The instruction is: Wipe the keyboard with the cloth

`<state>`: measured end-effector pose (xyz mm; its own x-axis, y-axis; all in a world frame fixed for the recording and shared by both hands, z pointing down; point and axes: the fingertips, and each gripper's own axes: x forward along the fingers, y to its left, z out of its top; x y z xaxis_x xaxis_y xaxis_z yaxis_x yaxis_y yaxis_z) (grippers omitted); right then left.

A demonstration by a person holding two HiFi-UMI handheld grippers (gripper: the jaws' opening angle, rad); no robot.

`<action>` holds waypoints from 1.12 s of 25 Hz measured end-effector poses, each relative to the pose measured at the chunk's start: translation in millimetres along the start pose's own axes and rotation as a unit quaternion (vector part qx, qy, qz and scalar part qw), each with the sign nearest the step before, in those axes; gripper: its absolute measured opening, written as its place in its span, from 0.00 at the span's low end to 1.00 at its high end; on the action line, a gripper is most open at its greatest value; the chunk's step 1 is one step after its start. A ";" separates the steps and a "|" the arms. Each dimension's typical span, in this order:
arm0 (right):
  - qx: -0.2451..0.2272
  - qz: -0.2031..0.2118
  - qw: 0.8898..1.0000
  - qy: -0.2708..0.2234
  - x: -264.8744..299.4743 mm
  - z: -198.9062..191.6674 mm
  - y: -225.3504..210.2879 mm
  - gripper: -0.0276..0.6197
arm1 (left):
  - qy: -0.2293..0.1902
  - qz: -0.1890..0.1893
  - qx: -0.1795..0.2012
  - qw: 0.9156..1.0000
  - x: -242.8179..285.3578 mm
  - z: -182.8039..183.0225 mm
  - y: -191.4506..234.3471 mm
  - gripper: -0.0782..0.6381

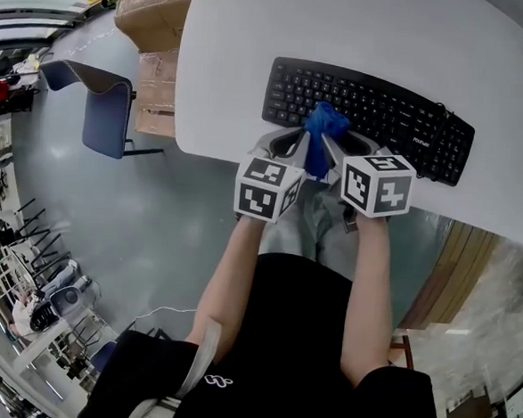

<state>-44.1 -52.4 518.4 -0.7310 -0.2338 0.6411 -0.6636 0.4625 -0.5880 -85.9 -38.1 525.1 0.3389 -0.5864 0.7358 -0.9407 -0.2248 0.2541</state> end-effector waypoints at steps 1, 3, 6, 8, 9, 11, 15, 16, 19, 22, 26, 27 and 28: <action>0.002 -0.002 1.000 -0.002 -2.6 -0.2 -2.6 0.19 | 0.001 -0.002 0.002 1.000 1.5 0.6 -3.2 0.11; 0.005 -0.005 1.000 -0.006 -8.0 -1.9 -7.9 0.19 | 0.003 -0.006 0.007 1.000 4.5 0.5 -10.1 0.11; 0.010 -0.010 1.000 -0.012 -16.8 -3.9 -15.7 0.19 | 0.005 -0.012 0.014 1.000 8.8 0.3 -21.7 0.11; 0.014 -0.013 1.000 -0.016 -22.1 -4.6 -20.5 0.19 | 0.006 -0.016 0.018 1.000 12.0 0.5 -28.7 0.11; 0.015 -0.015 1.000 -0.017 -24.2 -5.0 -22.5 0.19 | 0.007 -0.018 0.020 1.000 13.6 0.6 -31.7 0.11; 0.018 -0.018 0.999 -0.020 -28.6 -5.3 -26.9 0.19 | 0.008 -0.022 0.025 0.999 16.9 1.5 -37.2 0.11; 0.024 -0.025 0.999 -0.027 -38.9 -5.8 -37.3 0.19 | 0.011 -0.031 0.034 0.999 23.3 4.2 -49.8 0.11; 0.025 -0.026 0.999 -0.028 -41.1 -6.3 -39.8 0.19 | 0.012 -0.033 0.036 0.999 25.0 4.5 -52.7 0.11; 0.029 -0.031 0.999 -0.033 -47.3 -7.1 -47.1 0.19 | 0.013 -0.040 0.043 0.998 30.0 5.7 -61.1 0.11; 0.034 -0.037 0.998 -0.038 -54.6 -6.9 -53.7 0.19 | 0.015 -0.047 0.050 0.998 33.9 8.2 -69.6 0.11; 0.040 -0.048 0.997 -0.046 -66.6 -7.2 -64.0 0.19 | 0.017 -0.057 0.059 0.996 39.8 11.7 -83.8 0.11; 0.042 -0.051 0.997 -0.048 -69.5 -7.9 -66.9 0.19 | 0.017 -0.061 0.062 0.996 41.5 12.0 -87.6 0.11; 0.044 -0.055 0.996 -0.050 -72.4 -8.7 -69.7 0.19 | 0.017 -0.064 0.064 0.996 43.2 12.0 -91.3 0.11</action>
<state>56.4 -60.3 517.3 -0.6626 -0.3651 0.6540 -0.7485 0.3537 -0.5609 14.8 -52.3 526.2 0.4537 -0.5201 0.7237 -0.8789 -0.3954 0.2668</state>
